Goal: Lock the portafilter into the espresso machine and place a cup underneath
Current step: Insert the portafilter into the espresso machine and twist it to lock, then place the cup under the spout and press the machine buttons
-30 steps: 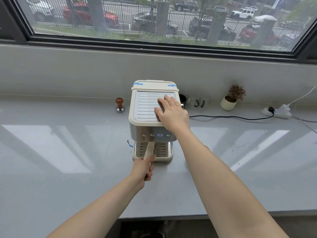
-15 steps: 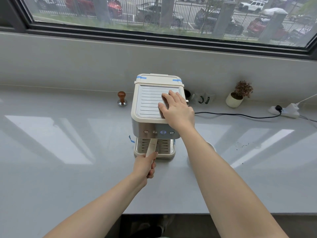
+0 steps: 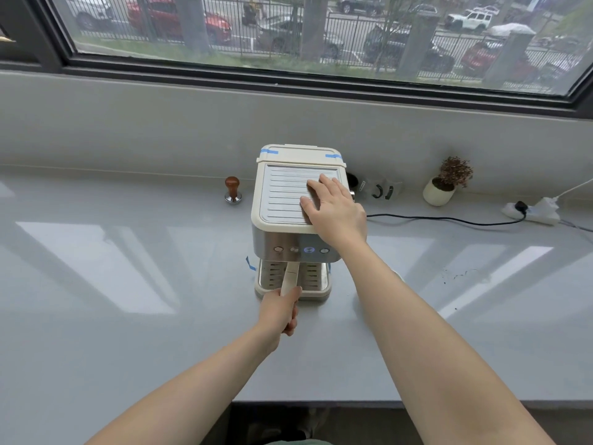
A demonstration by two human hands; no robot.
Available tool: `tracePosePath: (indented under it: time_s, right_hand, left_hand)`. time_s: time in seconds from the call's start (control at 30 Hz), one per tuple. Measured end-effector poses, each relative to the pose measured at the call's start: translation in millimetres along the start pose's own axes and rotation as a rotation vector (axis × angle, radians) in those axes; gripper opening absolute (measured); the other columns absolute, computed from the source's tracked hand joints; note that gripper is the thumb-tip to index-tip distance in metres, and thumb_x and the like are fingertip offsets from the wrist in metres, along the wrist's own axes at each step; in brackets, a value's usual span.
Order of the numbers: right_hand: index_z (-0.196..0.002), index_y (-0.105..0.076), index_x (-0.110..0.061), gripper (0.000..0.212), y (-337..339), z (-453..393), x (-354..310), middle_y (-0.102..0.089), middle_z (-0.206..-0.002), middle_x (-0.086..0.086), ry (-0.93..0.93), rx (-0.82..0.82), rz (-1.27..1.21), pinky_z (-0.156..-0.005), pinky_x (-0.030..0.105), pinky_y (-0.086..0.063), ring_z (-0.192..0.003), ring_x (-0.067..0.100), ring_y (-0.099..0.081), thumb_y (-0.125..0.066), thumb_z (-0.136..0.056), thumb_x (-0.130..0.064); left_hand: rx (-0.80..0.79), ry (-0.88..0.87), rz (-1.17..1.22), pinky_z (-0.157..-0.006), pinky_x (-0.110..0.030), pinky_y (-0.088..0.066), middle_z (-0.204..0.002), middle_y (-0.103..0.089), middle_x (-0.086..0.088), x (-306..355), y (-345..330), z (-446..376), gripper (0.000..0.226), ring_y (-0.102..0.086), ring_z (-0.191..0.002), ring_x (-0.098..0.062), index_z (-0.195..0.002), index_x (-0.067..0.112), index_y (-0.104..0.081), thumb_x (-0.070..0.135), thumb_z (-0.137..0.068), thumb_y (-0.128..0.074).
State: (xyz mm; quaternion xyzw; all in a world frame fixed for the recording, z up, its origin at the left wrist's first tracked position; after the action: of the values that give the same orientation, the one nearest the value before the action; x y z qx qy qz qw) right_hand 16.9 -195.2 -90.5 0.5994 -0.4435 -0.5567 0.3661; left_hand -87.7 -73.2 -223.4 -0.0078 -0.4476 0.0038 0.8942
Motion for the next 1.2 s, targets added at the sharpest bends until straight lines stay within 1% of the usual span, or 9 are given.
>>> tracePosePath:
  time_s: [0.27, 0.5, 0.63, 0.73, 0.8, 0.9, 1.0, 1.07, 1.2]
  right_hand:
    - [-0.124, -0.06, -0.028, 0.042, -1.2, 18.4, 16.2, -0.054, -0.14, -0.009, 0.154, 0.229, -0.177, -0.108, 0.036, -0.037, -0.134, 0.013, -0.041, -0.034, -0.093, -0.038]
    - [-0.132, -0.053, -0.031, 0.053, -5.5, 48.3, 50.7, -0.044, -0.147, -0.013, 0.254, 0.172, -0.323, -0.109, 0.018, -0.023, -0.142, 0.007, -0.027, -0.024, -0.093, -0.05]
    - [-0.135, -0.05, -0.033, 0.051, -4.7, 51.4, 54.1, -0.041, -0.149, -0.013, 0.278, 0.165, -0.297, -0.111, 0.021, -0.026, -0.143, 0.006, -0.024, -0.025, -0.094, -0.052]
    - [-0.136, -0.049, -0.034, 0.043, -4.2, 50.9, 54.7, -0.04, -0.15, -0.014, 0.286, 0.156, -0.289, -0.112, 0.025, -0.029, -0.144, 0.005, -0.023, -0.032, -0.099, -0.046]
    - [-0.137, -0.047, -0.035, 0.04, -3.6, 52.8, 56.6, -0.039, -0.151, -0.015, 0.298, 0.157, -0.28, -0.112, 0.027, -0.031, -0.144, 0.004, -0.022, -0.034, -0.1, -0.042]
    - [-0.137, -0.045, -0.037, 0.04, -4.4, 61.4, 66.4, -0.037, -0.151, -0.017, 0.294, 0.199, -0.253, -0.098, 0.028, -0.043, -0.137, 0.003, -0.032, -0.035, -0.099, -0.041]
    - [-0.133, -0.048, -0.031, 0.037, -16.7, 71.2, 93.8, -0.054, -0.138, -0.009, 0.18, 0.232, -0.297, -0.081, 0.032, -0.046, -0.116, 0.01, -0.053, -0.04, -0.098, -0.036]
    - [-0.128, -0.054, -0.022, 0.036, -33.1, 78.2, 127.5, -0.063, -0.126, -0.001, -0.034, 0.203, -0.273, -0.087, 0.035, -0.044, -0.119, 0.021, -0.054, -0.039, -0.097, -0.034]
    - [-0.137, -0.043, -0.012, 0.044, -64.0, 109.7, 199.7, -0.049, -0.141, 0.008, -0.553, 0.039, -0.219, -0.1, 0.041, -0.039, -0.129, 0.027, -0.042, -0.045, -0.094, -0.024]
  left_hand:
    - [-0.039, -0.103, -0.295, -0.043, -0.027, -0.044, -0.072, -0.049, -0.008, 4.1, 6.2, 9.1, 0.015, -0.048, -0.043, -0.019, -0.096, 0.01, -0.049, 0.01, -0.082, -0.047]
    - [-0.104, -0.121, -0.416, -0.046, -0.028, -0.047, -0.078, -0.054, -0.007, 5.6, 13.7, 19.9, 0.025, -0.058, -0.049, -0.018, -0.106, 0.009, -0.047, 0.012, -0.081, -0.05]
    - [-0.072, -0.148, -0.508, -0.052, -0.029, -0.052, -0.081, -0.057, 0.0, 19.5, 22.5, 20.4, 0.037, -0.063, -0.058, -0.017, -0.109, 0.01, -0.051, 0.039, -0.087, -0.051]
    - [0.18, -0.347, -0.528, -0.063, -0.031, -0.05, -0.093, -0.056, 0.003, 45.9, 42.5, 19.2, 0.051, -0.059, -0.074, -0.015, -0.131, 0.012, -0.039, 0.034, -0.088, -0.056]
    - [0.319, -0.54, -0.486, -0.078, -0.035, -0.047, -0.118, -0.046, -0.004, 62.5, 57.9, 19.1, 0.068, -0.055, -0.089, -0.019, -0.143, 0.017, -0.021, 0.029, -0.088, -0.058]
    - [0.317, -0.786, -0.471, -0.093, -0.035, -0.042, -0.135, -0.031, 0.0, 83.6, 67.9, 17.9, 0.062, -0.046, -0.113, -0.015, -0.144, 0.036, -0.017, 0.034, -0.093, -0.052]
    - [0.196, -0.882, -0.463, -0.105, -0.038, -0.039, -0.142, -0.03, 0.001, 98.3, 62.4, 11.6, 0.043, -0.04, -0.128, -0.015, -0.138, 0.047, -0.03, 0.039, -0.096, -0.04]
    - [0.168, -0.879, -0.47, -0.106, -0.042, -0.041, -0.139, -0.034, 0.002, 102.7, 56.7, 6.7, 0.039, -0.044, -0.123, -0.014, -0.134, 0.044, -0.037, 0.045, -0.094, -0.035]
    - [0.158, -0.869, -0.427, -0.103, -0.043, -0.044, -0.132, -0.041, 0.004, 102.2, 50.1, -2.7, 0.044, -0.047, -0.121, -0.015, -0.129, 0.043, -0.036, 0.058, -0.088, -0.035]
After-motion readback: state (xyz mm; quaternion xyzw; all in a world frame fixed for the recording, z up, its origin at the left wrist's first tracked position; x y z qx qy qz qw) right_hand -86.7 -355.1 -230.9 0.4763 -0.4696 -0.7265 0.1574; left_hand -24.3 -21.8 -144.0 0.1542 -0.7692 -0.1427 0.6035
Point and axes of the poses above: each hand's wrist, its own z-axis away from the middle knuckle, its own y-axis out of the back of the hand, x = y × z, the point moved 3 cm from there along -z, towards the middle knuckle
